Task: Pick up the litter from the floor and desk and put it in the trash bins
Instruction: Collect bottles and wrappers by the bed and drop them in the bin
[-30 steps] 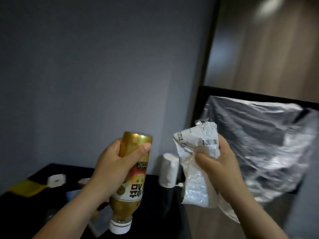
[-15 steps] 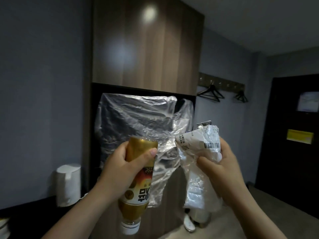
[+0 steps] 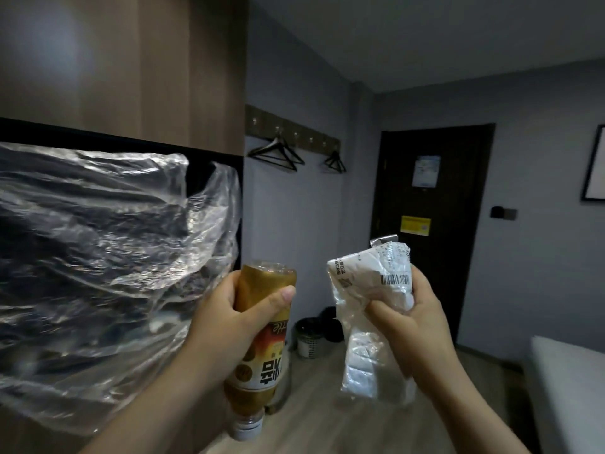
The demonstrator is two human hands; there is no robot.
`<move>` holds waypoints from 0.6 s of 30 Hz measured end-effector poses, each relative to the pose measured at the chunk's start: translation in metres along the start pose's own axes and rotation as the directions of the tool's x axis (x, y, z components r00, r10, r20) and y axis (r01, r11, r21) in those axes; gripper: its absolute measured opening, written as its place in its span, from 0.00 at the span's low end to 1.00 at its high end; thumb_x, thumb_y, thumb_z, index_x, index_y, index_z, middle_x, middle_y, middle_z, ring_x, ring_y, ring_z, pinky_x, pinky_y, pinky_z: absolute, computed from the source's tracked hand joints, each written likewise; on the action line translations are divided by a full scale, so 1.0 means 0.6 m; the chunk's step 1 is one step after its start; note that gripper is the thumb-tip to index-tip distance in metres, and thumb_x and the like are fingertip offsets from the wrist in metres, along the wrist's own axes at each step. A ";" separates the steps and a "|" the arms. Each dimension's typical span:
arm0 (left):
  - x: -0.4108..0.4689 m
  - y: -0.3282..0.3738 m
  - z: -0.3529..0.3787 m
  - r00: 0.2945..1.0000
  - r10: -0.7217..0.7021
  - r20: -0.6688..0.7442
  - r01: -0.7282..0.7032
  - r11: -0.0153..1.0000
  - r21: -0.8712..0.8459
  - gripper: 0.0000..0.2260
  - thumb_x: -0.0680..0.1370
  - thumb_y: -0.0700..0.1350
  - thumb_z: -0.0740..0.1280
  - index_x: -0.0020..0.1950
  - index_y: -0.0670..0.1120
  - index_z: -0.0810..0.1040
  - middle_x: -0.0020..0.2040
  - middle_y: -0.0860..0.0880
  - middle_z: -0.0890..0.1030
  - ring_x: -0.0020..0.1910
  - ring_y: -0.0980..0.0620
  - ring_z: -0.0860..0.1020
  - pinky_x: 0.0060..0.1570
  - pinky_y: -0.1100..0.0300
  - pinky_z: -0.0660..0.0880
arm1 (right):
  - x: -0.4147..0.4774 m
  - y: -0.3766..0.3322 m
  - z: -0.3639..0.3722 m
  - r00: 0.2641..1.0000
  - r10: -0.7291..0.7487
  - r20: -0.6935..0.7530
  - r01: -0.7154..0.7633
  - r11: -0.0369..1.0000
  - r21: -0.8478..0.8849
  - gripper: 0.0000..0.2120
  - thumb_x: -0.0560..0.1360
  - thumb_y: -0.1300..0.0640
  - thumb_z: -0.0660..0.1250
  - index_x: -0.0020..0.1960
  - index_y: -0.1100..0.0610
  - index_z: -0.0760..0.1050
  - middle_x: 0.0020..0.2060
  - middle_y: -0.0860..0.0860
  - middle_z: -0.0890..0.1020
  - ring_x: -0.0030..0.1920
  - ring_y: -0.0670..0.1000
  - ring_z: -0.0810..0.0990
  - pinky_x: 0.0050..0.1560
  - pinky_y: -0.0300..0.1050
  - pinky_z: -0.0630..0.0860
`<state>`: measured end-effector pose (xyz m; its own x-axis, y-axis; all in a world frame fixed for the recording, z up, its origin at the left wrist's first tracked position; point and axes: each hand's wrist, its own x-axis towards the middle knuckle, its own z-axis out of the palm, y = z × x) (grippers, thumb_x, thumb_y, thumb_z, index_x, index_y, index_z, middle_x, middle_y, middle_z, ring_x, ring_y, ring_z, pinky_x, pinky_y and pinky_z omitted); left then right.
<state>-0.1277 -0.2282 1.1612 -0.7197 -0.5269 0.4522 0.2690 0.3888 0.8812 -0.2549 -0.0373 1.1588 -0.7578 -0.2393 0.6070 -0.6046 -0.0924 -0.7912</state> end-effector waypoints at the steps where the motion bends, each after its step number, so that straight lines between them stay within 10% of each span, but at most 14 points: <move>1: 0.019 -0.013 0.016 1.000 -0.009 0.017 0.009 1.000 -0.009 0.23 0.57 0.68 0.73 0.48 0.62 0.78 0.44 0.57 0.85 0.41 0.58 0.84 0.40 0.57 0.79 | 0.011 0.016 -0.005 1.000 0.009 -0.015 -0.009 1.000 -0.024 0.29 0.67 0.70 0.68 0.51 0.36 0.74 0.44 0.39 0.83 0.41 0.42 0.82 0.39 0.38 0.77; 9: 0.186 -0.124 0.067 0.987 -0.011 0.160 0.023 0.997 -0.075 0.23 0.60 0.67 0.74 0.50 0.59 0.77 0.43 0.59 0.84 0.40 0.59 0.83 0.38 0.60 0.78 | 0.102 0.134 0.016 0.987 0.069 -0.146 -0.095 0.978 -0.184 0.30 0.65 0.66 0.69 0.52 0.33 0.73 0.44 0.42 0.83 0.40 0.45 0.83 0.41 0.50 0.82; 18: 0.382 -0.241 0.102 0.968 -0.048 0.244 0.069 0.995 -0.077 0.22 0.60 0.67 0.72 0.50 0.60 0.76 0.43 0.61 0.83 0.41 0.59 0.83 0.38 0.62 0.78 | 0.222 0.250 0.068 0.970 0.106 -0.219 -0.166 0.947 -0.275 0.25 0.64 0.63 0.69 0.53 0.38 0.74 0.43 0.41 0.83 0.39 0.41 0.82 0.33 0.35 0.76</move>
<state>-0.3707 -0.3587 1.1291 -0.8663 -0.3441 0.3620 0.2677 0.2920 0.9182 -0.4365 -0.1224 1.1179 -0.8528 -0.0304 0.5213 -0.5147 0.2183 -0.8291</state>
